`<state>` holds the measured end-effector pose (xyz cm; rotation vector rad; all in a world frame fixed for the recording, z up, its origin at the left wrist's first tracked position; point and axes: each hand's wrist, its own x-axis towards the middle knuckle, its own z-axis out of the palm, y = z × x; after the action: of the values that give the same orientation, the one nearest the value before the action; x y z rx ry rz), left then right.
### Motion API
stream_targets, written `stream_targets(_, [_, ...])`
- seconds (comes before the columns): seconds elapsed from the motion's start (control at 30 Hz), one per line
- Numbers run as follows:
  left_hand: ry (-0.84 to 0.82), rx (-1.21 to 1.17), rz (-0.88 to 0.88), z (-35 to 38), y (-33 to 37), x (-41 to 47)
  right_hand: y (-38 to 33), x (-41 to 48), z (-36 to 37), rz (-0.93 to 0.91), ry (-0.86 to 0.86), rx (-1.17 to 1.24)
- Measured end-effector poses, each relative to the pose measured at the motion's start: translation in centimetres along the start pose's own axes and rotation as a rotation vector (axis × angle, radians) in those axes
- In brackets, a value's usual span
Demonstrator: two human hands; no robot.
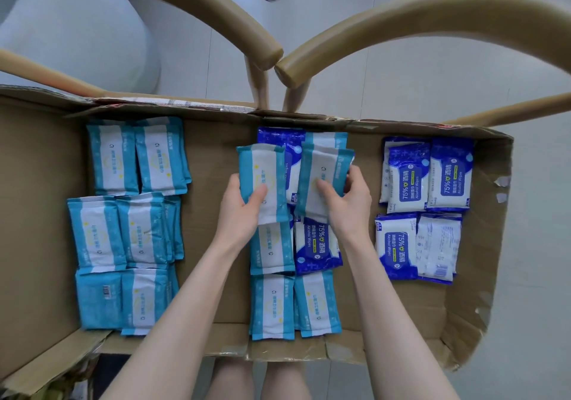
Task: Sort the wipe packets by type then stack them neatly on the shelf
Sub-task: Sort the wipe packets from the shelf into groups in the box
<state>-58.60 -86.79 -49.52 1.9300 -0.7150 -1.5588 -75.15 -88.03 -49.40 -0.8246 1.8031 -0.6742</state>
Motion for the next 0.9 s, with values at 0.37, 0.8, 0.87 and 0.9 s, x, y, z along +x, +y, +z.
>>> stream_targets(0.37, [-0.020, -0.075, -0.200, -1.9, -8.0, -6.5, 6.7, -8.3, 2.5, 0.192, -0.090, 0.058])
stream_targets(0.8, [-0.082, -0.127, -0.249, -2.5, -8.3, -4.9, 7.0, -7.7, 3.3, 0.219, -0.131, 0.058])
stream_targets(0.87, [-0.110, -0.163, -0.252, -3.1, -8.2, -5.0, 6.8, -7.6, 3.1, 0.254, -0.151, 0.098])
stream_targets(0.9, [-0.127, -0.187, -0.258, -3.4, -8.2, -5.2, 6.6, -7.8, 2.9, 0.277, -0.171, 0.136])
